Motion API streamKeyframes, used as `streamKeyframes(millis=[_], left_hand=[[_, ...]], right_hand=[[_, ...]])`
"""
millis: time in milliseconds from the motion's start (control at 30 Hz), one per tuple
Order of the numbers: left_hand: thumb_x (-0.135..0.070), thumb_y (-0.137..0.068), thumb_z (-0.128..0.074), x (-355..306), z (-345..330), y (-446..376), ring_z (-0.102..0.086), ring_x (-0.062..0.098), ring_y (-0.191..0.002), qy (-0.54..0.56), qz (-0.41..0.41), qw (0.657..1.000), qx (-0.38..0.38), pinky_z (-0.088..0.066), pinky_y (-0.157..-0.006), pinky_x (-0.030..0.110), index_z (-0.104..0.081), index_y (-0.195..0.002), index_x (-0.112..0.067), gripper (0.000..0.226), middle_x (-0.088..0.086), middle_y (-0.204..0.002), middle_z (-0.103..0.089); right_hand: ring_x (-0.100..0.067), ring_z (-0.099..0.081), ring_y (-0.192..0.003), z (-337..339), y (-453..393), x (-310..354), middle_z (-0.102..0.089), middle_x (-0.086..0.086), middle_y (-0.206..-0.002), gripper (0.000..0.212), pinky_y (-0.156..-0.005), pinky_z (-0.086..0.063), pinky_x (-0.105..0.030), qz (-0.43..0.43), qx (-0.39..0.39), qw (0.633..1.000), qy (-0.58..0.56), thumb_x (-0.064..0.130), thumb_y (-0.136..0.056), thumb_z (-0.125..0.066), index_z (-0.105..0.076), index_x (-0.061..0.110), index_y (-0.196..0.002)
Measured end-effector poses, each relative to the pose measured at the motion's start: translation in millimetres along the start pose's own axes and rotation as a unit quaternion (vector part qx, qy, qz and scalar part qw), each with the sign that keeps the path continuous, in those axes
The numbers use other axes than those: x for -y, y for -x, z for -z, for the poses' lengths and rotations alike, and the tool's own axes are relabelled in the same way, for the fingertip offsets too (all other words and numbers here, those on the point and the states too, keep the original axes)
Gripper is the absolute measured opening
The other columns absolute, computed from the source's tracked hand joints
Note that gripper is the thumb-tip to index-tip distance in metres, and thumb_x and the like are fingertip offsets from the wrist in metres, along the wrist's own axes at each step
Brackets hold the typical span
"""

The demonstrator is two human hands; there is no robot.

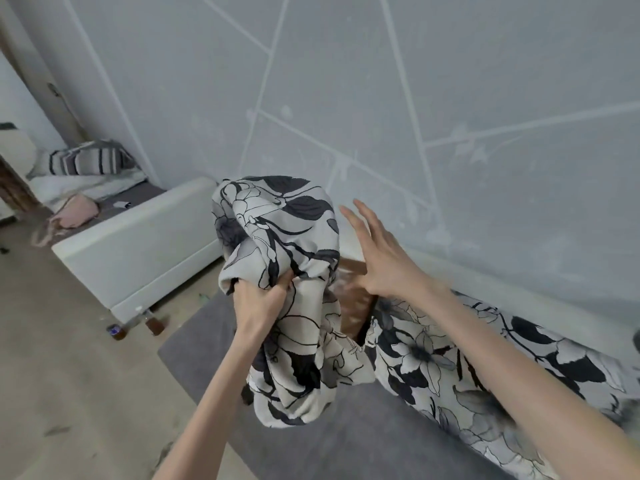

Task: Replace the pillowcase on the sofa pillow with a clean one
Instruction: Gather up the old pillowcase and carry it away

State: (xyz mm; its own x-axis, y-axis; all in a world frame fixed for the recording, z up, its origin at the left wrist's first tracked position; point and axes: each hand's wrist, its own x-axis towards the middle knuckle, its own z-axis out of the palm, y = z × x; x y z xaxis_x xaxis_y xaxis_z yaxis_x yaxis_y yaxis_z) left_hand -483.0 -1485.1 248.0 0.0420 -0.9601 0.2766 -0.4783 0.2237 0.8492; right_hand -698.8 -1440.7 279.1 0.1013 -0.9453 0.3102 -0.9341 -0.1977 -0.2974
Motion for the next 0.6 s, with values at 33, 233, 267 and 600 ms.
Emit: streamKeyframes(millis=[33, 233, 267, 600], left_hand=[[-0.028, -0.08, -0.071, -2.0, 9.0, 2.6, -0.054, 0.031, -0.118, -0.023, -0.032, 0.999, 0.013, -0.043, -0.094, 0.031, -0.059, -0.125, -0.01, 0.05, 0.01, -0.122, -0.064], [-0.02, -0.077, -0.06, 6.6, 92.5, 27.7, -0.056, 0.032, -0.112, -0.119, -0.166, 0.976, 0.076, -0.045, -0.084, 0.032, -0.059, -0.119, -0.005, 0.045, 0.011, -0.118, -0.064], [-0.014, -0.078, -0.064, 13.3, 114.9, 32.8, -0.053, 0.03, -0.119, -0.114, -0.183, 0.973, 0.079, -0.043, -0.092, 0.031, -0.057, -0.123, -0.005, 0.046, 0.01, -0.125, -0.062], [-0.008, -0.074, -0.065, 120.4, 414.9, 110.4, -0.06, 0.015, -0.078, -0.19, -0.158, 0.967, -0.065, -0.048, -0.069, 0.029, -0.066, -0.085, -0.01, 0.012, -0.007, -0.077, -0.062]], right_hand=[[-0.028, -0.006, -0.146, 5.1, -0.6, 6.1, 0.014, -0.002, -0.158, 0.133, -0.116, -0.021, -0.052, 0.015, -0.007, 0.999, 0.035, 0.008, -0.056, -0.078, 0.014, 0.036, -0.148], [-0.03, 0.011, -0.147, -6.6, -10.3, 93.4, 0.011, -0.012, -0.159, 0.125, -0.115, -0.009, -0.062, 0.187, -0.02, 0.96, 0.209, -0.011, -0.046, -0.043, 0.013, 0.031, -0.15], [-0.028, 0.01, -0.147, -16.5, -11.1, 114.0, 0.01, -0.009, -0.16, 0.131, -0.115, -0.008, -0.062, 0.207, 0.004, 0.956, 0.207, -0.012, -0.047, -0.053, 0.015, 0.033, -0.149], [-0.01, -0.067, -0.096, -167.5, -8.0, 413.1, -0.069, 0.006, -0.105, 0.053, -0.079, -0.054, -0.033, 0.282, 0.035, 0.903, -0.322, 0.022, -0.075, -0.074, -0.052, 0.023, -0.123]])
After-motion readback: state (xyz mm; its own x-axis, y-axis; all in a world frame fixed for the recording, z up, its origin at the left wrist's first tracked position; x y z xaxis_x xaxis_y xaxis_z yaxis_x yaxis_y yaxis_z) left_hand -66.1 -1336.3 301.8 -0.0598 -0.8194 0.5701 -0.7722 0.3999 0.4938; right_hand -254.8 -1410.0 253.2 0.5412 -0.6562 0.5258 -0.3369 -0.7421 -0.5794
